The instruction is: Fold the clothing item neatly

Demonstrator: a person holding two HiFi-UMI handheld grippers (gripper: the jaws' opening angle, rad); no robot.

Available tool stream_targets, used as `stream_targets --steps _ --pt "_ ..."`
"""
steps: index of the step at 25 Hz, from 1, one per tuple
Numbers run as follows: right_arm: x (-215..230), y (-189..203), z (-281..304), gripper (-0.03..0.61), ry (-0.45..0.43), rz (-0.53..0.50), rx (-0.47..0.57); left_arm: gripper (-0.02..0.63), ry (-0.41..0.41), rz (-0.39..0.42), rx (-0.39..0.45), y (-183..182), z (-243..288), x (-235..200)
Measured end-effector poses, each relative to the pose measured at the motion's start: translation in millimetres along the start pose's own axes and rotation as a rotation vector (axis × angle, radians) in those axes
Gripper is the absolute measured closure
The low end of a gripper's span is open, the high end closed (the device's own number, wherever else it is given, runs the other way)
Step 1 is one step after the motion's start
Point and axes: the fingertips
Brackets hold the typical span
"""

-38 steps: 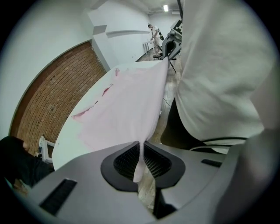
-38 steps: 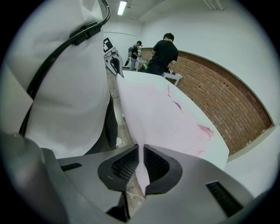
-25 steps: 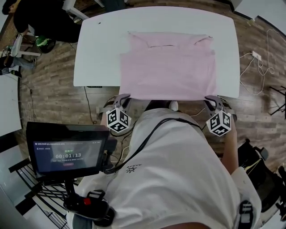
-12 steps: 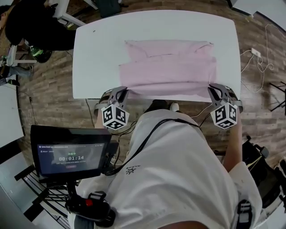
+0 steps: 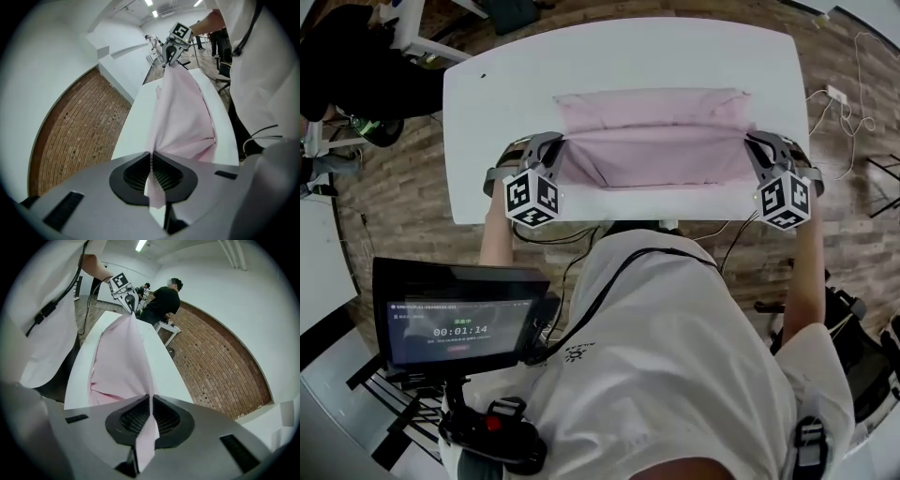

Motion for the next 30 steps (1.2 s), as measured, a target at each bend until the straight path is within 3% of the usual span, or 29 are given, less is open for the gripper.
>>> stream_targets --steps 12,17,22,23,27,30 --pt "38.9 43.0 122.1 0.552 -0.114 0.001 -0.112 0.595 0.163 0.090 -0.045 20.3 130.2 -47.4" --pt "43.6 52.1 158.7 0.552 -0.160 0.002 -0.156 0.595 0.207 0.043 -0.083 36.5 168.2 -47.4" --pt "45.3 59.7 188.0 0.551 -0.112 0.006 -0.184 0.595 0.154 -0.027 -0.109 49.7 195.4 -44.6" --pt "44.6 61.8 192.9 0.548 -0.102 0.009 -0.192 0.582 0.138 -0.049 -0.108 50.9 199.9 -45.6" --pt "46.4 65.3 200.9 0.508 -0.055 0.080 -0.185 0.406 0.046 -0.207 -0.073 58.7 207.0 -63.1" --pt "58.3 68.5 184.2 0.382 -0.007 0.198 -0.163 0.314 0.002 -0.339 -0.037 62.6 193.7 -78.1"
Point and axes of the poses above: the fingertips, and each gripper's own axes: z forward along the fingers, x to its right, y out of its underside, and after that the axes turned 1 degree about x, right-handed
